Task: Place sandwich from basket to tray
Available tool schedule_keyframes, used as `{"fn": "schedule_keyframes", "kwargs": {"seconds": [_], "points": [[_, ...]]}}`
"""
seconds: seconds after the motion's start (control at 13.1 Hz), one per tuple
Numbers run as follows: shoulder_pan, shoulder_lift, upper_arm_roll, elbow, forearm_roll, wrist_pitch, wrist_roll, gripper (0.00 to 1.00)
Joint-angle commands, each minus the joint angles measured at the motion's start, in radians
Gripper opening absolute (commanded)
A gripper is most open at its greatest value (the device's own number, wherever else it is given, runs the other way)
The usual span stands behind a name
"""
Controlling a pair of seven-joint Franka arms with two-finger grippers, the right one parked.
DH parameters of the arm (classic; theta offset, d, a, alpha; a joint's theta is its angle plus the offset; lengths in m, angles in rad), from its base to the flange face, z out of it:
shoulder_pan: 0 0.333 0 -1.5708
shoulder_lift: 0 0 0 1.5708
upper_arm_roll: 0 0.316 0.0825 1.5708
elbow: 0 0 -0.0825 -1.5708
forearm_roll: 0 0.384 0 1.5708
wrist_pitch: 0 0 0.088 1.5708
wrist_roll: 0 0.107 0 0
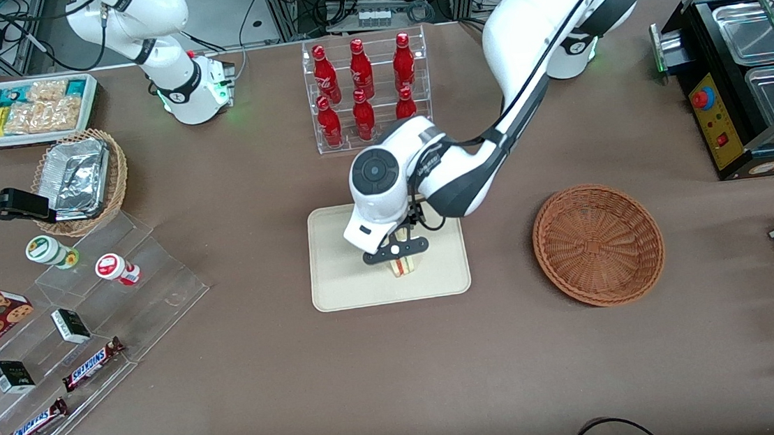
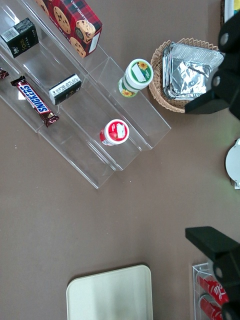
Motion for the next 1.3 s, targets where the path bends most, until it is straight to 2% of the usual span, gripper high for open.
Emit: {"fn": "schedule_keyframes", "kwargs": {"seconds": [0.0, 0.15, 0.38, 0.84, 1.22], "points": [[0.012, -0.084, 0.004, -0.014, 0.012, -0.049, -0.009, 1.00], [0.062, -0.140, -0.002, -0.020, 0.003, -0.129, 0.004, 1.00], [0.118, -0.195, -0.003, -0.046, 0.002, -0.189, 0.118, 1.00], [0.271, -0.336, -0.003, -0.192, -0.056, -0.186, 0.316, 1.00], [0.426, -0.492, -0.003, -0.362, -0.104, -0.160, 0.599, 1.00]]}}
